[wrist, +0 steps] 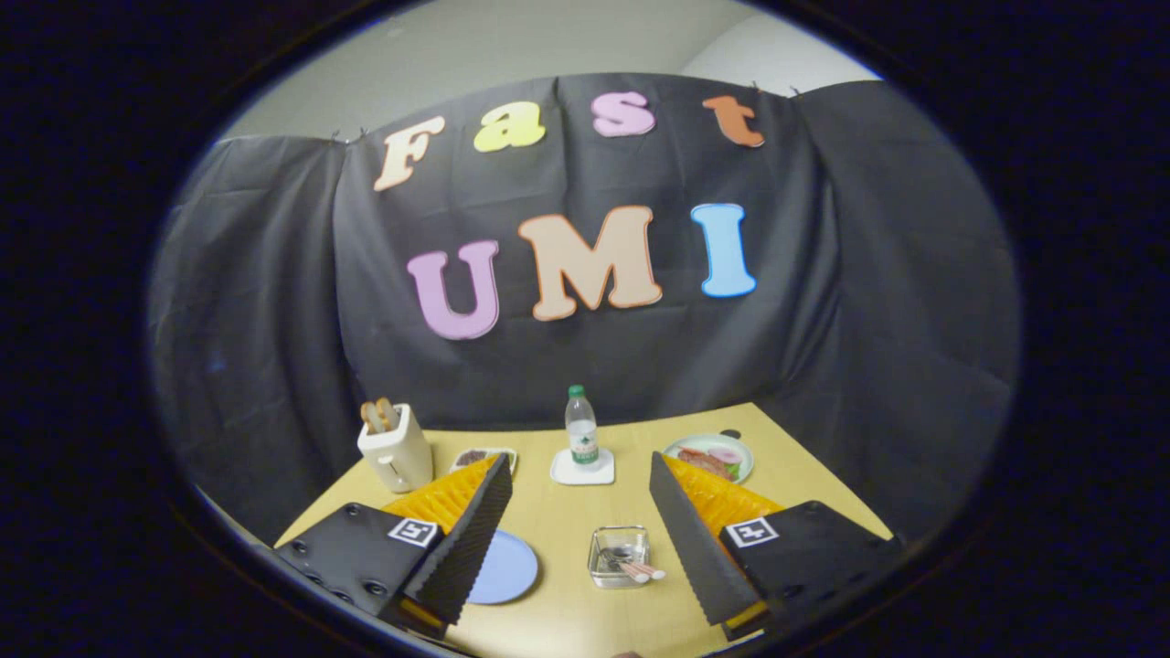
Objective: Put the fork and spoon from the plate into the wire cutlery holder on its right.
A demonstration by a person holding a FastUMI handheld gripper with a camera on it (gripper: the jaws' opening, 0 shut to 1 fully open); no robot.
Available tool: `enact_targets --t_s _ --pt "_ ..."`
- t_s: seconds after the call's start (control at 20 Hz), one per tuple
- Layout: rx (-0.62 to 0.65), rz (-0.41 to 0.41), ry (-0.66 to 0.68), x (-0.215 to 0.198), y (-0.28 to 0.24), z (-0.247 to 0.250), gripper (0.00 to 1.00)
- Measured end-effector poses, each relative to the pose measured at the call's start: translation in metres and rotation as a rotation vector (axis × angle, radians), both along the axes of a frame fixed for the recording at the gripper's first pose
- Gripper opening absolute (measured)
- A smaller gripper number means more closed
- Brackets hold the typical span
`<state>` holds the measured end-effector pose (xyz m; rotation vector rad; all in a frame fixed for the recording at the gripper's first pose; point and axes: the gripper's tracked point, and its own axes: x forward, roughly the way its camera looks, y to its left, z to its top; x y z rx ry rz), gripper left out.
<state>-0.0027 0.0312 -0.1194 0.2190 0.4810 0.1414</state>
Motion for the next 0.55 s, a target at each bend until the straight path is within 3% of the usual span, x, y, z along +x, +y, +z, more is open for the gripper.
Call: enact_targets --t_s 0.25,0.55 --pt "-0.034 -0.117 -0.168 -0.018 -0.032 0.024 0.99" --pt "-0.039 -0.131 -0.203 -0.032 -0.030 0.033 0.99"
